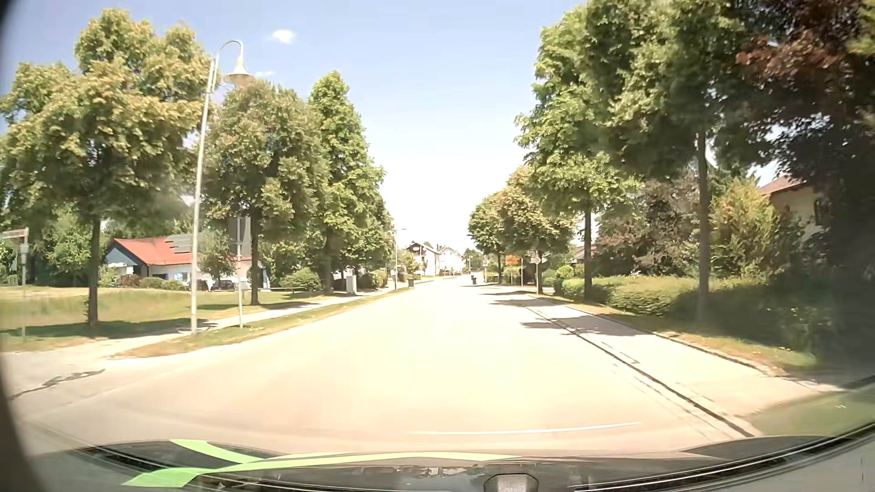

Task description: Follow the waypoints while adhering to traffic rules and regulations

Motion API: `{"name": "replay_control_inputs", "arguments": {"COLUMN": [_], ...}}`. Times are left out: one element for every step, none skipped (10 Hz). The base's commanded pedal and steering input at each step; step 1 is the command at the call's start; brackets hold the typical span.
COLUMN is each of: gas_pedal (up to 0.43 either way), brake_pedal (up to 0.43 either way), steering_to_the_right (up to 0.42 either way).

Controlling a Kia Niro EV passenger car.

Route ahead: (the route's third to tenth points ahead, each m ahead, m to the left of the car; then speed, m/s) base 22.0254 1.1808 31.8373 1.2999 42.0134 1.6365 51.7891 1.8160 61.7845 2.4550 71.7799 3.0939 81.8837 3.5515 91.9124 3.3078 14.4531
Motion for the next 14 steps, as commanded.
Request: {"name": "replay_control_inputs", "arguments": {"gas_pedal": [0.157,0.169,0.169,0.169,0.169,0.169,0.169,0.169,0.157,0.157,0.157,0.157,0.169,0.169], "brake_pedal": [0.0,0.0,0.0,0.0,0.0,0.0,0.0,0.0,0.0,0.0,0.0,0.0,0.0,0.0], "steering_to_the_right": [-0.001,-0.004,-0.006,-0.006,-0.006,-0.006,-0.006,-0.006,-0.005,-0.006,-0.006,-0.006,-0.006,-0.006]}}
